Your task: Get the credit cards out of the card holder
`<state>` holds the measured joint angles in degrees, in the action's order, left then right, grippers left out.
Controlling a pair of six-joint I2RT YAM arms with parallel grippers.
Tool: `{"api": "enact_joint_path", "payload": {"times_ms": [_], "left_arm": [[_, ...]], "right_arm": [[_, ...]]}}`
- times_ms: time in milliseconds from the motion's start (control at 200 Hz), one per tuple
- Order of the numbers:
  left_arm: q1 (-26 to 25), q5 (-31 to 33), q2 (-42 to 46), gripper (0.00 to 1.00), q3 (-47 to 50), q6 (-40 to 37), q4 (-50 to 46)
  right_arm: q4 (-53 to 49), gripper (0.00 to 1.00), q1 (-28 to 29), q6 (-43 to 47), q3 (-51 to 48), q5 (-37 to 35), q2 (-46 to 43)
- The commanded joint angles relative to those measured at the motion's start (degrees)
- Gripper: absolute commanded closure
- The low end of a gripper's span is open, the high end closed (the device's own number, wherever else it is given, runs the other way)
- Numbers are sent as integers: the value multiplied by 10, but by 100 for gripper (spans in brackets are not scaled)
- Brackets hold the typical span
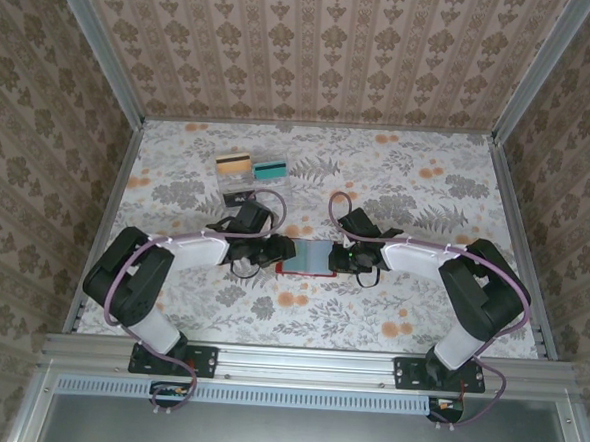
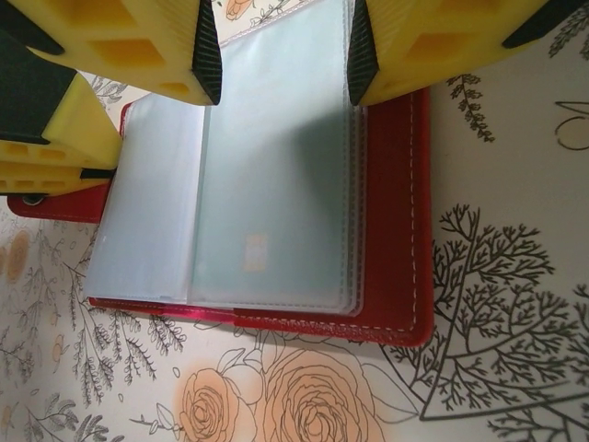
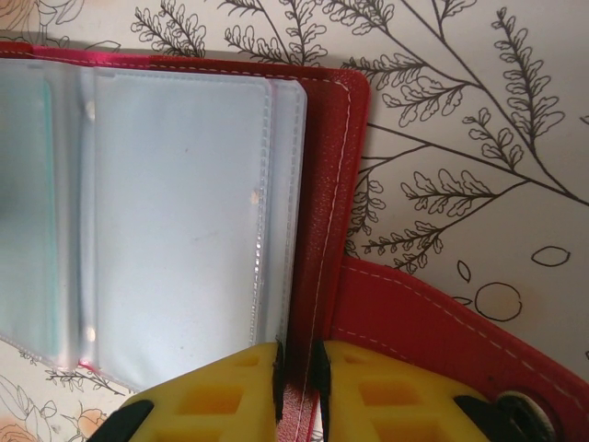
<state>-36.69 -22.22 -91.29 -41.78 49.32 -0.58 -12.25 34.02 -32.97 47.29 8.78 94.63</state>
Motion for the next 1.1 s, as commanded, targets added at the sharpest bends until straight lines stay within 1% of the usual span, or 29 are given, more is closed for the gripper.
{"api": "enact_joint_path", "payload": {"times_ms": [0,140,280,410,500,590,625,660,710,765,830,865,935,975,1005,1095], "left_arm": [[-4,-12,-12,57,-17,2,9],[-7,-22,-27,57,-21,5,15],[-14,-30,-34,55,-28,6,24],[-16,-47,-34,45,-24,15,52],[-17,-55,-33,41,-18,19,70],[-18,-60,-33,38,-21,17,73],[-19,-60,-31,35,-22,16,72],[-20,-60,-30,30,-23,14,70],[-20,-61,-27,29,-24,10,72],[-21,-61,-25,25,-26,6,68],[-22,-59,-19,20,-26,1,68],[-22,-55,-16,15,-26,-1,63],[-22,-52,-11,10,-28,-8,55],[-22,-49,-8,9,-30,-12,48],[-22,-48,-7,6,-32,-16,43],[-22,-45,-5,5,-37,-22,32]], "right_arm": [[-19,80,5,-2,-3,-3,11],[-19,80,4,-2,-4,-2,10],[-18,80,4,-3,-7,-3,7],[-18,80,4,-5,-9,-2,7],[-17,80,5,-5,-9,-1,6],[-16,80,5,-5,-9,-2,6],[-16,80,5,-6,-9,-1,6],[-16,80,4,-6,-9,-2,6],[-16,80,4,-7,-9,-2,5],[-16,79,4,-8,-11,-2,4],[-16,77,4,-8,-11,-3,2],[-16,76,4,-9,-10,-4,2],[-17,71,4,-10,-10,-4,1],[-17,71,4,-10,-9,-5,0],[-17,70,4,-11,-9,-6,-1],[-22,70,4,-12,-6,-8,-5]]}}
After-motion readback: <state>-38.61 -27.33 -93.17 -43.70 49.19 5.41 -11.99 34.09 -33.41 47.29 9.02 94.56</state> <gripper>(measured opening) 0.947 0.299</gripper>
